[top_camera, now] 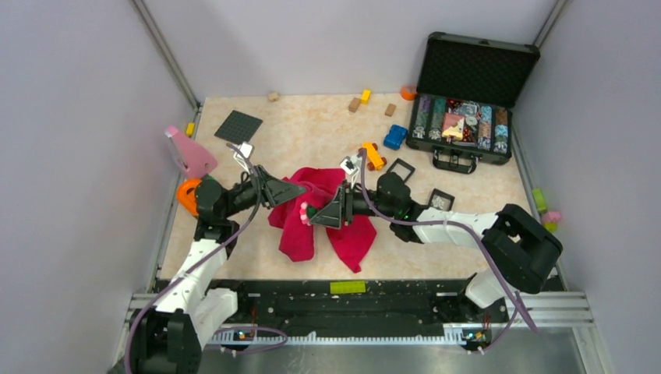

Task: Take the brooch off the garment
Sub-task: Remove the brooch from the clothes.

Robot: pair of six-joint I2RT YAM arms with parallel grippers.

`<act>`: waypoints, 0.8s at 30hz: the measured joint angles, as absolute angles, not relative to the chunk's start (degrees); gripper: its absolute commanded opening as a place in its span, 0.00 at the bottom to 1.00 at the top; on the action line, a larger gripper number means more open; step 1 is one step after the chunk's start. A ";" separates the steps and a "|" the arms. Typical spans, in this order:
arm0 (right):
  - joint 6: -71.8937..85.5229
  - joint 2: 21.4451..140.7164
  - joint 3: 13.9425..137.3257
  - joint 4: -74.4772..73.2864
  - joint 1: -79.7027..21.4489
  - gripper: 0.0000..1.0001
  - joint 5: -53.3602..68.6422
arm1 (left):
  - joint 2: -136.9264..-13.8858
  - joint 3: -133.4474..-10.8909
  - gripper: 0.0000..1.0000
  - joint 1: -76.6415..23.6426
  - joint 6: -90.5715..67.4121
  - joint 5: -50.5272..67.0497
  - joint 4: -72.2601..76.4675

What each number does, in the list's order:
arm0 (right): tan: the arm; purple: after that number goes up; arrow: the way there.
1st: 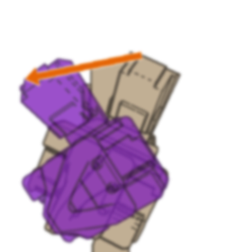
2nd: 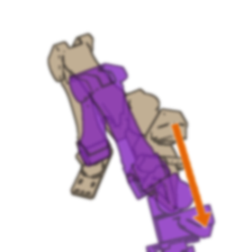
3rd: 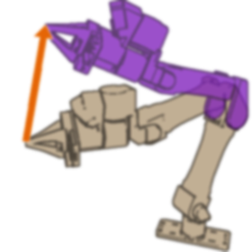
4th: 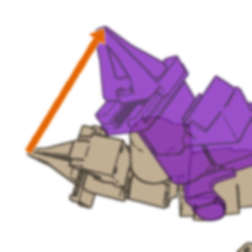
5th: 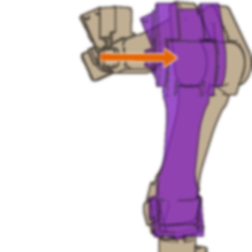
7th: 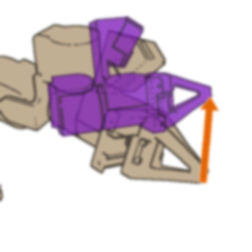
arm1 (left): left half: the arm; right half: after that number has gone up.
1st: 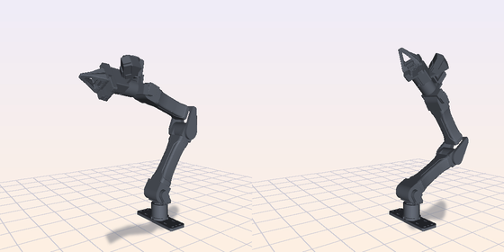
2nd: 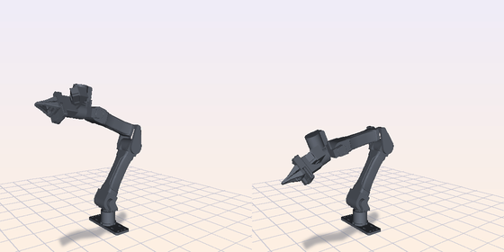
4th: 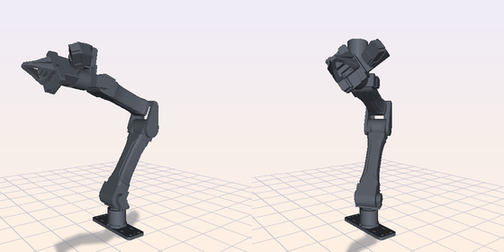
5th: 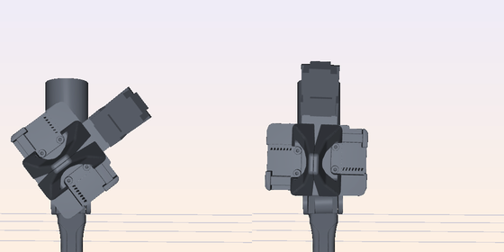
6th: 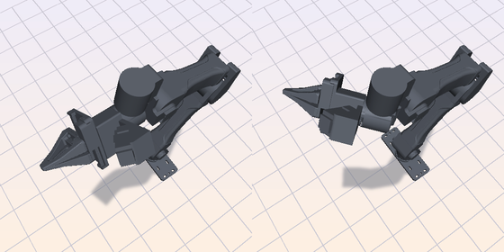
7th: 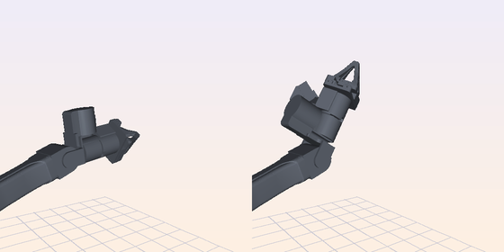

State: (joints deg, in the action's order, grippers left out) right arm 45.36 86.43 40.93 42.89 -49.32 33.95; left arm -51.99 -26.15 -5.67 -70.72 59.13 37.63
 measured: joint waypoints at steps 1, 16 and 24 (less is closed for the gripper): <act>45.60 86.43 40.95 43.18 -49.32 0.42 33.98 | -51.86 -26.15 0.00 -5.69 -69.80 59.05 36.77; 46.72 82.50 40.93 39.13 -49.32 0.19 32.01 | -45.34 -27.42 0.00 -6.00 -50.81 52.77 16.88; 45.41 81.41 43.20 30.13 -49.17 0.02 30.52 | -42.39 -27.97 0.00 -6.24 -46.15 49.56 10.57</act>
State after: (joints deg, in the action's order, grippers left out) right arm 45.41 81.41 43.20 30.13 -49.17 30.52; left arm -42.39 -27.97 -6.24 -46.15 49.56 10.57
